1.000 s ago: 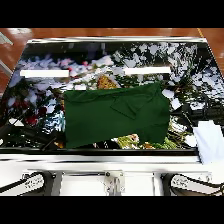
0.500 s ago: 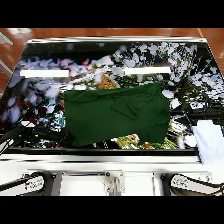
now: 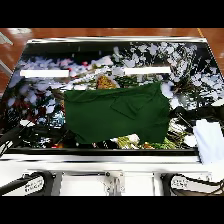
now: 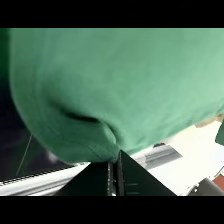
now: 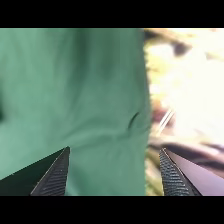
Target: Fold the shirts.
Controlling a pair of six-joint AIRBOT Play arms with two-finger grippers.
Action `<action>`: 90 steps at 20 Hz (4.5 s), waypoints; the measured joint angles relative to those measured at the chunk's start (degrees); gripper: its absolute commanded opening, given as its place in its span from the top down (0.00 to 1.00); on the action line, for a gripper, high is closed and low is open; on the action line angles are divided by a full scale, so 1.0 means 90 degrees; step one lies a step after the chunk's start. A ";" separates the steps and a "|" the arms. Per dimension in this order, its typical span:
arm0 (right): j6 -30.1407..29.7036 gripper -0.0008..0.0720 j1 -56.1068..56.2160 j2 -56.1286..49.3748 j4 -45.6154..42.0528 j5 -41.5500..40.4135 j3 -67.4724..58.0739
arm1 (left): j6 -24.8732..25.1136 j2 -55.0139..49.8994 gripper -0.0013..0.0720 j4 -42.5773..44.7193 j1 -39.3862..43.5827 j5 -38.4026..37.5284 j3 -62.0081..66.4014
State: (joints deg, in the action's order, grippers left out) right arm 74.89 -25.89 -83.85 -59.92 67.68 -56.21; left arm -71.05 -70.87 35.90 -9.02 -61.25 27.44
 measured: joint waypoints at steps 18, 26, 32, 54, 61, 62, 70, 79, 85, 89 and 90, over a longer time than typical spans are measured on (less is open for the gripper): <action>-0.0899 0.88 0.0729 0.0452 0.1212 0.0000 -0.0828 | 0.0401 0.1083 0.93 0.0714 -0.0432 -0.0151 0.2637; -0.1377 0.88 0.0736 0.4328 0.1970 -0.2494 -0.3157 | 0.0780 0.2271 0.93 0.0967 -0.0461 -0.0036 0.8019; -0.0323 0.88 0.0736 0.6149 0.0435 -0.2108 -0.3694 | 0.0330 0.3070 0.93 0.1872 -0.0461 -0.0792 0.9435; -0.0386 0.88 0.2030 0.1916 -0.0189 -0.2385 -0.0964 | -0.0641 0.0452 0.93 0.3871 0.0051 -0.0741 0.5127; -0.0457 0.88 0.2856 -0.0012 -0.0002 -0.6256 -0.0828 | -0.0639 -0.1851 0.93 0.3410 0.0272 0.1627 0.5646; -0.0432 0.88 0.2888 -0.0170 -0.0002 -0.6448 -0.0826 | -0.0639 -0.2050 0.93 0.3332 0.0282 0.1802 0.5705; -0.0153 0.88 0.2863 -0.0658 0.0002 -0.6249 -0.0818 | -0.0525 -0.2829 0.93 0.3096 0.0318 0.1751 0.5880; 0.0396 0.83 0.2351 -0.0661 -0.0430 -0.2863 -0.0818 | -0.0291 -0.3050 0.92 0.3980 0.0338 -0.0665 0.5950; 0.0753 0.17 0.2215 -0.0639 -0.0338 -0.2040 -0.0981 | -0.0624 -0.3174 0.15 0.4058 0.0311 -0.1506 0.6224; 0.0707 0.17 0.1780 0.0027 -0.0925 -0.0707 -0.1209 | -0.0685 -0.2810 0.14 0.4058 -0.0214 -0.2620 0.6654; 0.0668 0.17 0.1605 0.0226 -0.1214 -0.0216 -0.1168 | -0.0682 -0.2603 0.02 0.4048 -0.0423 -0.2815 0.6567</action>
State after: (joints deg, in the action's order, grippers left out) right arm 80.90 -11.44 -81.82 -70.85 65.73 -66.72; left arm -77.19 -94.30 72.34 -12.82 -86.59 86.54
